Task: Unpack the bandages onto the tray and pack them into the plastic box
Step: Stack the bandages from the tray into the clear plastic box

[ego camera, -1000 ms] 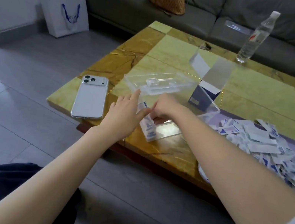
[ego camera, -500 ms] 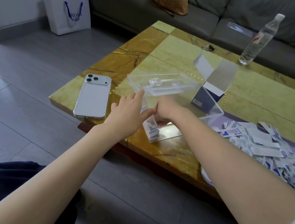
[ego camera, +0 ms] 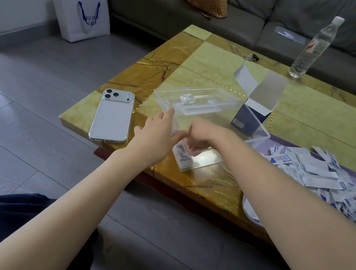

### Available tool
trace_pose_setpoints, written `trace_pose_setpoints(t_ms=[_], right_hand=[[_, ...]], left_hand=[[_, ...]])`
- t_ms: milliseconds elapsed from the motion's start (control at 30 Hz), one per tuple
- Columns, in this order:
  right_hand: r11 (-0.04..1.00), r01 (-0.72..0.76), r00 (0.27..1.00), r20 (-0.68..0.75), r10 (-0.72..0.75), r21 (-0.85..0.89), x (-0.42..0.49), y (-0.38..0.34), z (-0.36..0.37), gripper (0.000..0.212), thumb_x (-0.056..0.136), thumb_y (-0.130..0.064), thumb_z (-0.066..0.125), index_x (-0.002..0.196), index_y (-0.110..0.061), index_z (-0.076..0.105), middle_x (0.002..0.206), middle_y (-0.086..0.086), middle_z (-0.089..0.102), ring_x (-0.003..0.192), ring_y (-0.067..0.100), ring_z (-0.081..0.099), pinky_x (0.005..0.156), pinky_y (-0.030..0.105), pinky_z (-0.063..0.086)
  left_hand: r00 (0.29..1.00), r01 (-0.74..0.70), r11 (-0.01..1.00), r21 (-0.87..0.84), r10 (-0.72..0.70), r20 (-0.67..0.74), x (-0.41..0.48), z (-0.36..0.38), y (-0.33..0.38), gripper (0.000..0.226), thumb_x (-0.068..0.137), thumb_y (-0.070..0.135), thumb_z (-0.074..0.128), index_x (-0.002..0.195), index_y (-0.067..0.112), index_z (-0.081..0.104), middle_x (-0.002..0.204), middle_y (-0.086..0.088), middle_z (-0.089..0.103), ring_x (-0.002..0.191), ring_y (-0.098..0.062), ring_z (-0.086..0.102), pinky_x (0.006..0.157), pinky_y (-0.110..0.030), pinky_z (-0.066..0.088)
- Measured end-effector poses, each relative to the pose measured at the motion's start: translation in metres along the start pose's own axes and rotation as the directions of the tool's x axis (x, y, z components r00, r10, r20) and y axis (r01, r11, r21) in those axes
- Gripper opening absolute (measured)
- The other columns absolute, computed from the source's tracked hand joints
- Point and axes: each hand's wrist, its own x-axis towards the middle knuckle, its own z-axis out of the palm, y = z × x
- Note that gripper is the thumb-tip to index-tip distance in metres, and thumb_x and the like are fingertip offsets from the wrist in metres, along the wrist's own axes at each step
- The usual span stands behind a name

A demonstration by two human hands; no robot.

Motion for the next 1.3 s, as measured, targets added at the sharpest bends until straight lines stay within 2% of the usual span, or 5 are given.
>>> trace_pose_setpoints(t_ms=[300, 500, 567, 1000, 1300], right_hand=[[0.971, 0.236, 0.911, -0.341, -0.232, -0.032, -0.021, 0.023, -0.009, 0.024, 0.096, -0.018, 0.047, 0.107, -0.007, 0.064, 0.108, 0.010, 0.067, 0.097, 0.024, 0.060, 0.082, 0.031, 0.049], [0.855, 0.472, 0.362, -0.838, -0.408, -0.213, -0.060, 0.084, -0.001, 0.017, 0.092, -0.005, 0.049, 0.104, -0.007, 0.060, 0.099, 0.004, 0.061, 0.097, 0.018, 0.051, 0.082, 0.022, 0.041], [0.867, 0.438, 0.308, -0.866, -0.394, -0.239, -0.067, 0.110, -0.002, 0.017, 0.090, -0.002, 0.048, 0.103, -0.004, 0.059, 0.097, 0.006, 0.059, 0.094, 0.016, 0.049, 0.080, 0.020, 0.038], [0.999, 0.017, 0.760, -0.650, 0.018, 0.047, -0.094, 0.262, 0.008, 0.026, 0.092, -0.017, 0.054, 0.118, -0.014, 0.052, 0.120, 0.004, 0.049, 0.111, 0.022, 0.050, 0.087, 0.035, 0.045], [0.983, -0.110, 0.893, -0.449, 0.032, -0.149, -0.066, 0.242, -0.006, 0.090, 0.074, -0.059, 0.065, 0.139, -0.008, 0.029, 0.140, 0.012, 0.039, 0.128, 0.029, 0.035, 0.102, 0.038, 0.033]], left_hand=[[0.999, 0.008, 0.995, 0.100, -0.004, -0.049, -0.006, -0.004, 0.010, 0.061, 0.096, 0.040, 0.044, 0.147, 0.019, 0.018, 0.147, -0.008, 0.031, 0.134, -0.028, 0.029, 0.106, -0.047, 0.027], [0.940, -0.218, 0.957, 0.189, 0.258, -0.222, -0.020, 0.003, 0.045, 0.048, 0.097, 0.023, 0.044, 0.142, 0.021, 0.029, 0.140, -0.001, 0.037, 0.127, -0.022, 0.034, 0.102, -0.037, 0.025], [0.912, -0.311, 0.936, 0.166, 0.343, -0.224, -0.026, 0.010, 0.060, 0.045, 0.097, 0.018, 0.043, 0.141, 0.021, 0.032, 0.138, 0.000, 0.038, 0.124, -0.020, 0.035, 0.100, -0.034, 0.026], [0.803, -0.596, 0.748, 0.293, 0.544, 0.244, -0.031, 0.127, 0.119, 0.044, 0.096, 0.021, 0.044, 0.138, 0.011, 0.036, 0.136, -0.009, 0.042, 0.123, -0.027, 0.041, 0.100, -0.034, 0.032], [0.811, -0.585, 0.695, 0.418, 0.491, 0.319, -0.017, 0.149, 0.117, 0.048, 0.096, 0.033, 0.038, 0.139, 0.013, 0.031, 0.141, -0.009, 0.036, 0.130, -0.025, 0.032, 0.111, -0.037, 0.024]])
